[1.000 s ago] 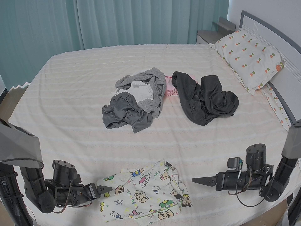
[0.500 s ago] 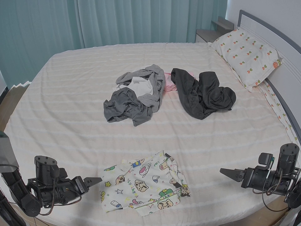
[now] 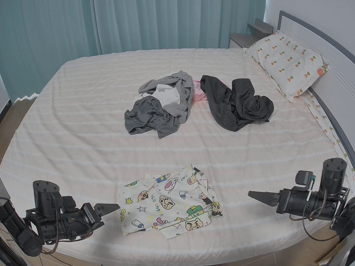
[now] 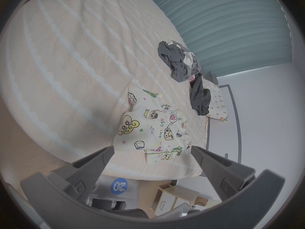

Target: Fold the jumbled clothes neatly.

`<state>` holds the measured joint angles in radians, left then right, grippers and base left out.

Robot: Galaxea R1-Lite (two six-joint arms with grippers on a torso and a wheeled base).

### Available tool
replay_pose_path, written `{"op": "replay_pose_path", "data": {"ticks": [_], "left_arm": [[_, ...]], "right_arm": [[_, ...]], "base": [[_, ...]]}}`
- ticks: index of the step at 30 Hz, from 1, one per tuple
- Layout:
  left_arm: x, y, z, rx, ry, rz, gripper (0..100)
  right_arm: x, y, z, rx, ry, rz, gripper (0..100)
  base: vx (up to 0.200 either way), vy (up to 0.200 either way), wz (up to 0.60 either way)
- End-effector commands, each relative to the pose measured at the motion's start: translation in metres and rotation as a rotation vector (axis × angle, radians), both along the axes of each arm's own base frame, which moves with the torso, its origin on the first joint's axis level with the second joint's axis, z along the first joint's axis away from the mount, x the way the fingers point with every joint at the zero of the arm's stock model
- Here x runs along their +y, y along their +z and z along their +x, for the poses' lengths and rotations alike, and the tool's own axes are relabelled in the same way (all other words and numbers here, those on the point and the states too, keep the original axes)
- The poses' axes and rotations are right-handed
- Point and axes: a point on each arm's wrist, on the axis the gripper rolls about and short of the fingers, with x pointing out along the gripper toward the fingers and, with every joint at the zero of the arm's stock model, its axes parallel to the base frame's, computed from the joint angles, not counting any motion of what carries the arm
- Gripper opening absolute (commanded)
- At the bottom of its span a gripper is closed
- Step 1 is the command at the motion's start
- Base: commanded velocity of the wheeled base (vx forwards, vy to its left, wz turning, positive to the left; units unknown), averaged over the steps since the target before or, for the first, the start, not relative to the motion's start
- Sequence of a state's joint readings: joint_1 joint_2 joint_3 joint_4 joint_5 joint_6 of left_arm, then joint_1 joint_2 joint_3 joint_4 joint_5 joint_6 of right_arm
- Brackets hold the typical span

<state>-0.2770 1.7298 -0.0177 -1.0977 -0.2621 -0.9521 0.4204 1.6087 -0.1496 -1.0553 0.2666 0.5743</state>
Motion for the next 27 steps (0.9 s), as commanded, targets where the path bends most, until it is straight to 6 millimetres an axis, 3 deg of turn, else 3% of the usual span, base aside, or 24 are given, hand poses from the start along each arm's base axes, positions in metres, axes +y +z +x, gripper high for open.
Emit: {"op": "replay_pose_path", "data": {"ticks": [1, 6, 10, 15, 27], "left_arm": [[0.003, 0.002, -0.003, 0.031, -0.007, -0.081, 100], [0.008, 0.006, -0.003, 0.034, 0.004, -0.137, 100], [0.008, 0.011, -0.006, 0.023, -0.002, -0.17, 100], [0.008, 0.01, -0.005, 0.028, -0.003, -0.169, 100], [0.009, 0.009, -0.005, 0.037, 0.004, -0.163, 100]], "right_arm": [[0.05, -0.036, 0.056, 0.062, 0.1, -0.039, 100], [0.08, -0.062, 0.082, 0.006, 0.192, -0.115, 100], [0.092, -0.08, 0.1, -0.033, 0.263, -0.161, 100], [0.104, -0.088, 0.102, -0.057, 0.371, -0.181, 100], [0.105, -0.096, 0.107, -0.083, 0.399, -0.232, 100]], "base": [[0.0, 0.0, 0.0], [0.0, 0.0, 0.0], [0.0, 0.0, 0.0], [0.0, 0.0, 0.0], [0.0, 0.0, 0.0]]}}
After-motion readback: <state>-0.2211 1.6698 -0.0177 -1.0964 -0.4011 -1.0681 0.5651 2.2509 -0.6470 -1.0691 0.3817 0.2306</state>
